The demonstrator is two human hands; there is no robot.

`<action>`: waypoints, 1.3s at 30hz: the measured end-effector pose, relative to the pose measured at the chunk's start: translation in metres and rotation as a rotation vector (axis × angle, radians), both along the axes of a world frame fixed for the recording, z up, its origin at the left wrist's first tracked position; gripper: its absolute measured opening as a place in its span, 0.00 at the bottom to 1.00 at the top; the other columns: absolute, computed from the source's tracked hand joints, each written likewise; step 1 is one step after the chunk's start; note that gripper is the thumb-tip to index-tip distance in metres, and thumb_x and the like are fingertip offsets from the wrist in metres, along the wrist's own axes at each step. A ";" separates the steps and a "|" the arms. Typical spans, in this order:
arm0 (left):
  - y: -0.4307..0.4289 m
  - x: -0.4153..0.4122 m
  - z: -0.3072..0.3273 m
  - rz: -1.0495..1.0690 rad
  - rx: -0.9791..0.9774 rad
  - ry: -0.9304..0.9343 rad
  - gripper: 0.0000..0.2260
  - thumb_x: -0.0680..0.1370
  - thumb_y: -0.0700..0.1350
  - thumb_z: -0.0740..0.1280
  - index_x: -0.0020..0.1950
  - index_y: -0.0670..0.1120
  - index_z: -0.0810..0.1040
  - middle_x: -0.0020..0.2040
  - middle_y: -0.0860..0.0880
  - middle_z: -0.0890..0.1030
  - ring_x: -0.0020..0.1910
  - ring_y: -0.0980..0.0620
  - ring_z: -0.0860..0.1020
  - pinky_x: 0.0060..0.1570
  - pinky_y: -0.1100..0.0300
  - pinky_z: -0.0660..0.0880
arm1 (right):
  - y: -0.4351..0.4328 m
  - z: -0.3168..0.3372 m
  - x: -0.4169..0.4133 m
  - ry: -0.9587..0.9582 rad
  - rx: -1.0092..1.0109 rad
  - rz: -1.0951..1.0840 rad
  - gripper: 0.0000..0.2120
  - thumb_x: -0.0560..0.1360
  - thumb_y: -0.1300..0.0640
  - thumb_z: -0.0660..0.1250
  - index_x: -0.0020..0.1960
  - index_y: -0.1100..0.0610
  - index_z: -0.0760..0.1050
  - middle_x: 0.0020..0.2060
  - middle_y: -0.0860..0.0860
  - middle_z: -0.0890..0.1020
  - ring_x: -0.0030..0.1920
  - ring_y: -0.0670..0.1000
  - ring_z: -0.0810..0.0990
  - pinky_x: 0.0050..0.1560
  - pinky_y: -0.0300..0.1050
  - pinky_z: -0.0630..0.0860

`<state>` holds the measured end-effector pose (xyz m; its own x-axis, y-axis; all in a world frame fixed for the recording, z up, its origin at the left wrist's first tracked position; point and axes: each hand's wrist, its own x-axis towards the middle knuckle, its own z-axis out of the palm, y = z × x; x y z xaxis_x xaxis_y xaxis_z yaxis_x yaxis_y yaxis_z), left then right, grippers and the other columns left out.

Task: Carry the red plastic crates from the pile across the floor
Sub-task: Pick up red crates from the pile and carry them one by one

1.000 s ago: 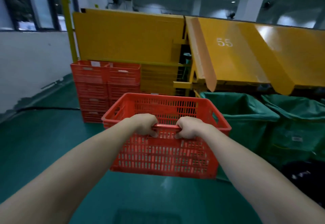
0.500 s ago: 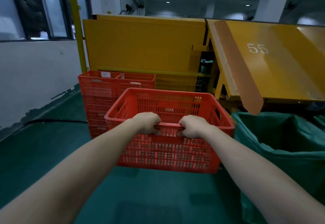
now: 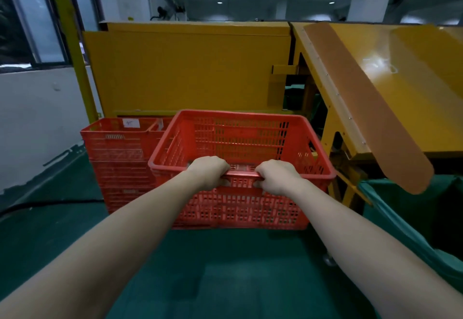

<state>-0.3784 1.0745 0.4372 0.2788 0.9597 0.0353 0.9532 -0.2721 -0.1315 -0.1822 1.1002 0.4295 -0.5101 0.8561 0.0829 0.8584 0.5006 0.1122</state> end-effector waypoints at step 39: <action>0.710 -0.016 -0.111 -0.026 -0.101 -0.069 0.11 0.78 0.51 0.65 0.56 0.46 0.77 0.55 0.44 0.81 0.55 0.42 0.78 0.48 0.53 0.73 | 0.705 -0.095 -0.016 -0.116 -0.115 -0.002 0.12 0.78 0.45 0.64 0.44 0.52 0.70 0.49 0.52 0.81 0.52 0.58 0.79 0.43 0.48 0.72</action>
